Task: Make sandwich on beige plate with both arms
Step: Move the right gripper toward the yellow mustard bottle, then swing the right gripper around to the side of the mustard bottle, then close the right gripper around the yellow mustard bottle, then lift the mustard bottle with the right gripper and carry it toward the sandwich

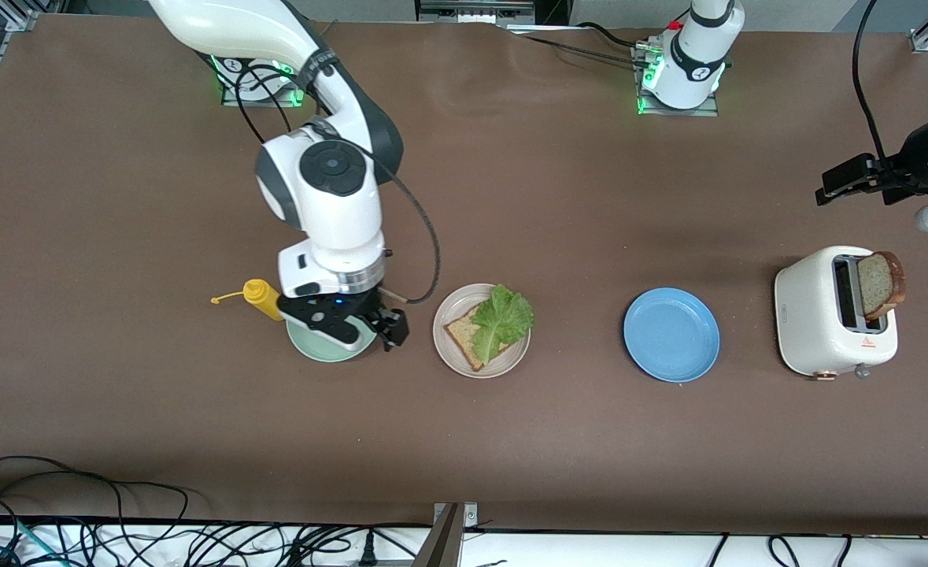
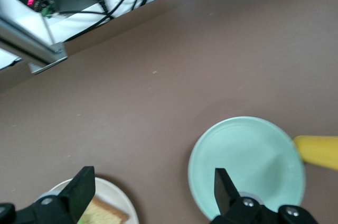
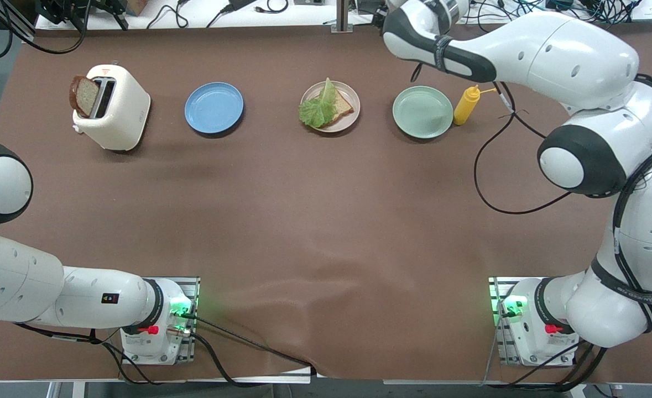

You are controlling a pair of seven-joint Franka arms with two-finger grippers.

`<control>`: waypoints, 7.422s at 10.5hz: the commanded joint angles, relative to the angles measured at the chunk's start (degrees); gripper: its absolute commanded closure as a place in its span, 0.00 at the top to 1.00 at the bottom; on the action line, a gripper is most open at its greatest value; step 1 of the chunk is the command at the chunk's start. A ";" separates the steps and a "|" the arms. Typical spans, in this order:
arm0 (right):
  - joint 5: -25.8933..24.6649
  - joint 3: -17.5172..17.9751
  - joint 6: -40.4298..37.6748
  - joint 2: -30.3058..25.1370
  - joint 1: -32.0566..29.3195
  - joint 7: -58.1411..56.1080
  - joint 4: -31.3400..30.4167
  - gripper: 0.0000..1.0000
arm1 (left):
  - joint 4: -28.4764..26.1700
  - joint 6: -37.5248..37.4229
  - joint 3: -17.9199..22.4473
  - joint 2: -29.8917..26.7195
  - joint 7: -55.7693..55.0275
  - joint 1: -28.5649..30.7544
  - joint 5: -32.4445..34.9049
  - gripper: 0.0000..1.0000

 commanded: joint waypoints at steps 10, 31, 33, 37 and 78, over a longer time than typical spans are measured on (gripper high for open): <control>16.80 -2.13 -21.19 -30.30 -23.18 -65.51 -30.18 1.00 | 0.66 0.14 -0.54 0.31 1.21 0.79 -0.72 1.00; 95.70 -7.76 -7.45 -5.79 -38.06 -197.82 -45.76 1.00 | 0.74 0.14 -0.63 0.66 1.21 0.61 -0.72 1.00; 98.62 -6.44 -7.99 -3.25 -38.23 -205.28 -45.15 1.00 | 0.74 0.14 -0.63 0.66 1.21 0.61 -0.72 1.00; 108.20 -2.58 -11.42 1.24 -38.32 -211.73 -44.88 1.00 | 0.66 0.14 -0.63 0.66 1.21 0.61 -0.72 1.00; 23.84 -18.88 11.35 10.81 6.99 -96.43 -2.70 0.00 | 0.83 0.40 -0.36 2.86 4.19 5.35 -1.08 1.00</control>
